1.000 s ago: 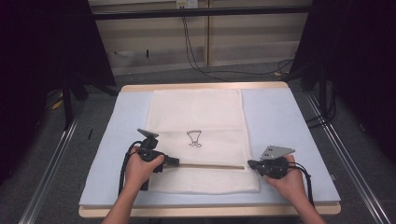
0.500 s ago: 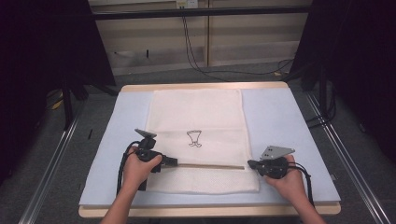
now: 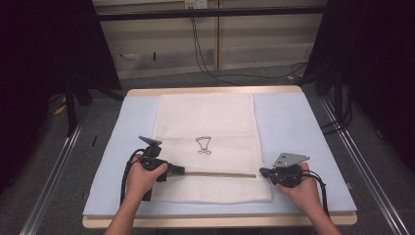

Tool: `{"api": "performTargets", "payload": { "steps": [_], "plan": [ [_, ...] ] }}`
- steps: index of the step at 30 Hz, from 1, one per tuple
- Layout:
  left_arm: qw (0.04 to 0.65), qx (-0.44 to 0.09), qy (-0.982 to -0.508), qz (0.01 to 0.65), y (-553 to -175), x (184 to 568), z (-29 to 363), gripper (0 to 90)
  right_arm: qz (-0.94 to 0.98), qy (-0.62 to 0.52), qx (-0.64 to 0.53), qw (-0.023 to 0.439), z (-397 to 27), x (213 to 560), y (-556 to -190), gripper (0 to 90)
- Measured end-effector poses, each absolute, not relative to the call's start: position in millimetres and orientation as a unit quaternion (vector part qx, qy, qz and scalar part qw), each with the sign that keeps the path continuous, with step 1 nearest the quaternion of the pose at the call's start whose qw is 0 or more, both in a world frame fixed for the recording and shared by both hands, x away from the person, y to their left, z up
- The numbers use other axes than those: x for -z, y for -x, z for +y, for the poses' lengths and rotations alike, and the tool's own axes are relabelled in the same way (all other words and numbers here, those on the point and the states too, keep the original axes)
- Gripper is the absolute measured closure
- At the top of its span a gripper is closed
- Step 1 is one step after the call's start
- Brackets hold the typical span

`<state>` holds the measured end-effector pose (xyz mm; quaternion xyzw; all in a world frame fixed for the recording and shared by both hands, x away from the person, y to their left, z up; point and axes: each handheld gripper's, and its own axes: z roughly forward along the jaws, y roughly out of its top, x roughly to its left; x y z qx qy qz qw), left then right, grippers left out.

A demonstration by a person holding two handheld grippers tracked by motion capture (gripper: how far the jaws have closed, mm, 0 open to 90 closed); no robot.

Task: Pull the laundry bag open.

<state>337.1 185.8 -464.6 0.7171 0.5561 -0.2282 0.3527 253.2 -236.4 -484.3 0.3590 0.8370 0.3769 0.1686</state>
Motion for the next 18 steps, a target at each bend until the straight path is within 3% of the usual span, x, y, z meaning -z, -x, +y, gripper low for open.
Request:
{"api": "performTargets", "payload": {
  "steps": [18],
  "plan": [
    [0.356,0.214,-0.712,0.567,-336.4,463.4,212.7,87.4,0.838,-0.358,-0.376,0.167,-236.8,484.0,-253.8,90.0]
  ]
}}
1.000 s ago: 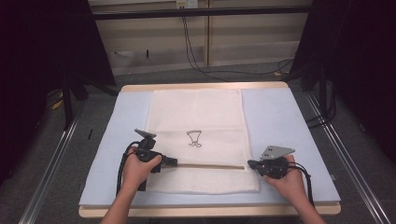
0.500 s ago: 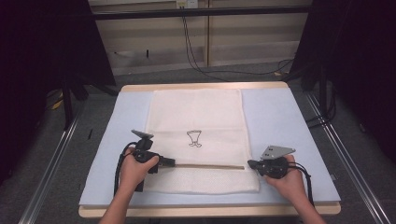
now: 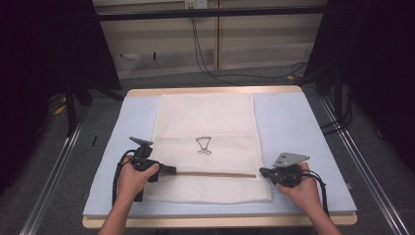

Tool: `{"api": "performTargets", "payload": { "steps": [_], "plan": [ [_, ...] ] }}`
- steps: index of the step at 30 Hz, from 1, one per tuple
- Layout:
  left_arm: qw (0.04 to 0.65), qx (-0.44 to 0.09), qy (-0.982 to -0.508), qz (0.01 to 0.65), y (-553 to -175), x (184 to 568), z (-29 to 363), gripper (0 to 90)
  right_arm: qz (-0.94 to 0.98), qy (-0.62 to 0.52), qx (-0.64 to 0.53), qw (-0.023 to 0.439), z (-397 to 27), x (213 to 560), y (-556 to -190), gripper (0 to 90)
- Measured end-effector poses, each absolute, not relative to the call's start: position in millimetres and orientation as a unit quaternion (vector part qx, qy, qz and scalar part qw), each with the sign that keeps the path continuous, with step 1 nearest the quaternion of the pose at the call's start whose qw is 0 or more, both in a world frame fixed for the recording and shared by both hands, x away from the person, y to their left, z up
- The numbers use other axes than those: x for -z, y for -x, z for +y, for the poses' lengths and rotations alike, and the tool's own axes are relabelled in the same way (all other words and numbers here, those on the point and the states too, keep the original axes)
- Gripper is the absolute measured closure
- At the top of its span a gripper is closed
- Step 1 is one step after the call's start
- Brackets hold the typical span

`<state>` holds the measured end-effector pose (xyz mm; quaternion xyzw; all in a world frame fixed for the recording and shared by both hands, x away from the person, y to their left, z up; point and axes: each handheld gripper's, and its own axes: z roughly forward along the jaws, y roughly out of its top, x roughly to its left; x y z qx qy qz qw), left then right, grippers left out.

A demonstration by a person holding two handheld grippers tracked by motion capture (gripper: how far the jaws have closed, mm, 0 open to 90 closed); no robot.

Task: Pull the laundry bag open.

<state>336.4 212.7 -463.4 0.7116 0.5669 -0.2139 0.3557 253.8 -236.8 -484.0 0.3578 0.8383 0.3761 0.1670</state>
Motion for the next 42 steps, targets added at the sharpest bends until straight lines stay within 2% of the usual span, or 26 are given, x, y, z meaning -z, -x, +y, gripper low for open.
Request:
{"api": "performTargets", "payload": {
  "steps": [32,38,39,42],
  "plan": [
    [0.360,0.190,-0.689,0.600,-330.5,463.2,281.4,87.1,0.837,-0.360,-0.376,0.165,-236.5,483.9,-253.7,90.0],
    [0.348,0.157,-0.686,0.619,-325.9,461.6,304.5,87.2,0.837,-0.361,-0.376,0.166,-237.0,483.9,-253.8,90.0],
    [0.361,0.170,-0.671,0.625,-325.1,463.0,309.0,87.1,0.837,-0.361,-0.376,0.166,-237.1,484.0,-253.8,90.0],
    [0.366,0.181,-0.666,0.625,-323.4,467.6,315.5,87.2,0.837,-0.360,-0.378,0.164,-237.2,484.1,-254.2,90.0]
  ]
}}
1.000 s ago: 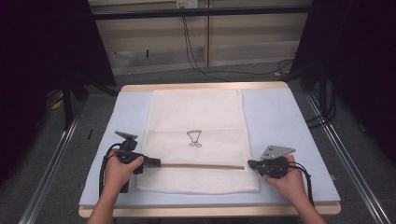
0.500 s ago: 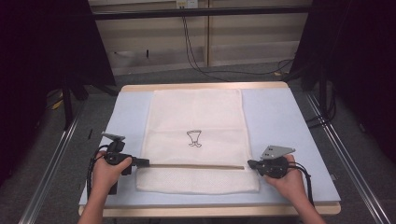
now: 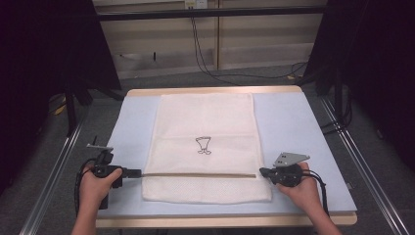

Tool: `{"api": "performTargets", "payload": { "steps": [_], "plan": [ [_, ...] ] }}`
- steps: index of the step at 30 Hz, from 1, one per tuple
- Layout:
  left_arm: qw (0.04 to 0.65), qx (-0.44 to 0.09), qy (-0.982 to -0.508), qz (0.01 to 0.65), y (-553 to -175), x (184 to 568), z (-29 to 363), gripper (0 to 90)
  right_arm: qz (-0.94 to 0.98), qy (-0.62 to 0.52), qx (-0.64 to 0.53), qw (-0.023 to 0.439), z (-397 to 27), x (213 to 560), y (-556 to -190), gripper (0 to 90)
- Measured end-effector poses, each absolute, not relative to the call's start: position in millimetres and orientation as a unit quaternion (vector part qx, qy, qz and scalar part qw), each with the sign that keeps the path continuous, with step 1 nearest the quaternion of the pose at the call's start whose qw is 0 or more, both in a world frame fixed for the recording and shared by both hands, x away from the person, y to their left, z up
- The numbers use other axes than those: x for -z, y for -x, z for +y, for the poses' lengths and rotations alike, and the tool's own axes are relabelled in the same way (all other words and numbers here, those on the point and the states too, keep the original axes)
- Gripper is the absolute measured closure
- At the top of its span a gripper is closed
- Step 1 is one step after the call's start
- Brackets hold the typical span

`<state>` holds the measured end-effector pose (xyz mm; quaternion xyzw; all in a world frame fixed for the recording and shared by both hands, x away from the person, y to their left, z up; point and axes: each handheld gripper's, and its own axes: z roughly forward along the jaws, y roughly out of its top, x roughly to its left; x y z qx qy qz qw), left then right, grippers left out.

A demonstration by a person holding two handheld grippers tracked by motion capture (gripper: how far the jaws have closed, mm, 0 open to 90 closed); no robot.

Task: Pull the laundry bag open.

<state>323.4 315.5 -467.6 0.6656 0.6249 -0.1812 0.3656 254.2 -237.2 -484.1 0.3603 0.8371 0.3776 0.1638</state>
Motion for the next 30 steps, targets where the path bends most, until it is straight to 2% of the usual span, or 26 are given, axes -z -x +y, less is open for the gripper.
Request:
{"api": "performTargets", "payload": {
  "steps": [6,10,11,12,13,15,17,18,20,23,30],
  "plan": [
    [0.365,0.180,-0.665,0.627,-324.3,469.2,314.2,87.1,0.838,-0.362,-0.374,0.165,-236.8,483.6,-253.9,90.0],
    [0.379,0.159,-0.663,0.626,-322.0,463.6,317.8,80.4,0.838,-0.358,-0.376,0.166,-236.9,483.4,-253.8,90.0],
    [0.395,0.142,-0.655,0.628,-320.3,458.0,322.0,75.8,0.838,-0.356,-0.379,0.164,-237.6,482.4,-253.8,84.5],
    [0.395,0.142,-0.655,0.628,-320.3,458.0,322.0,73.4,0.838,-0.356,-0.379,0.164,-237.6,482.4,-253.8,84.5],
    [0.419,0.097,-0.655,0.622,-318.6,452.3,327.0,67.6,0.824,-0.364,-0.383,0.204,-241.9,476.1,-252.4,67.1],
    [0.425,0.044,-0.654,0.624,-317.9,450.0,328.9,59.9,0.813,-0.372,-0.388,0.222,-248.1,470.0,-251.9,60.5],
    [0.423,-0.018,-0.662,0.619,-318.2,449.3,328.2,52.4,0.791,-0.400,-0.392,0.248,-257.6,464.3,-251.7,43.9],
    [0.428,-0.058,-0.666,0.608,-318.6,450.5,328.0,47.0,0.780,-0.416,-0.390,0.258,-262.2,463.3,-252.3,38.8],
    [0.435,-0.113,-0.673,0.587,-319.4,452.2,326.9,33.3,0.769,-0.437,-0.384,0.265,-270.8,464.5,-252.7,33.8],
    [0.419,-0.139,-0.682,0.584,-320.6,452.6,325.6,32.5,0.761,-0.455,-0.375,0.271,-278.4,467.5,-253.7,28.5],
    [0.391,-0.161,-0.697,0.579,-325.0,459.3,326.2,28.8,0.758,-0.465,-0.369,0.271,-282.9,470.0,-256.6,24.0]
  ]
}}
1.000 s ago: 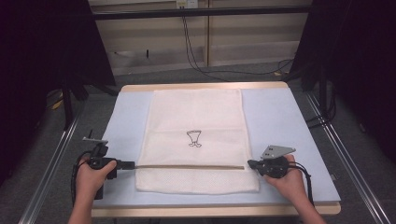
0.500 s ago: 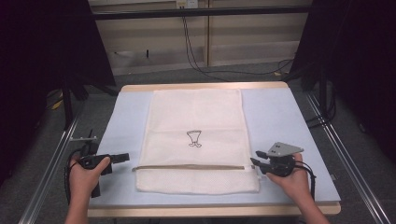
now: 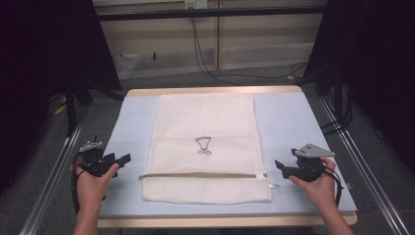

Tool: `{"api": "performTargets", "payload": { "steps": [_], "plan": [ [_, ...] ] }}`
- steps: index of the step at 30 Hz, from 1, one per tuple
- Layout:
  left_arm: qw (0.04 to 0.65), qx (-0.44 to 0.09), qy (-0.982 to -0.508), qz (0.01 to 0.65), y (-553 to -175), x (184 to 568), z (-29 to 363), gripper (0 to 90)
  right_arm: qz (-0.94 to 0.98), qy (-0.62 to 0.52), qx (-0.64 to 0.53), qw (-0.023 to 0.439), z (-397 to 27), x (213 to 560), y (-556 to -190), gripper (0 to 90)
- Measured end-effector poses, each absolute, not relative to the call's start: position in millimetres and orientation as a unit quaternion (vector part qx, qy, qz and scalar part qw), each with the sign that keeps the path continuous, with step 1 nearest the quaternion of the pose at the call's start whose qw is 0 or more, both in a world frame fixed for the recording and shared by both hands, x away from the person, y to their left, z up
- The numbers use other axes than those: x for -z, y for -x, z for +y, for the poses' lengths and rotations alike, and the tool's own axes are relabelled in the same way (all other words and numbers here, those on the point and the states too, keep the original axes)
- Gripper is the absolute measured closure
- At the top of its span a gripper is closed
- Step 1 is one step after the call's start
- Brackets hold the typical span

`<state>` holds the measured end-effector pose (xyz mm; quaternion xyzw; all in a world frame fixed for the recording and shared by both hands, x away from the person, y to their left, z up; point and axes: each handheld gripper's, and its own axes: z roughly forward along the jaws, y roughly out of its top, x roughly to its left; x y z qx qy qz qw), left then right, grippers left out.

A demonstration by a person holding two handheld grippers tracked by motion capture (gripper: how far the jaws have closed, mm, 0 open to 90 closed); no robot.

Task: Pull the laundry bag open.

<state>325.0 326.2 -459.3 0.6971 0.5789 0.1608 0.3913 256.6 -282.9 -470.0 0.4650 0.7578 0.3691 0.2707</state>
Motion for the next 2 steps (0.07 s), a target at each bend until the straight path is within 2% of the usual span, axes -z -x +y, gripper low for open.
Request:
{"api": "performTargets", "payload": {
  "steps": [2],
  "plan": [
    [0.390,-0.163,-0.699,0.577,-325.7,459.8,327.2,27.4,0.759,-0.464,-0.368,0.271,-284.0,470.8,-257.4,22.8]
  ]
}}
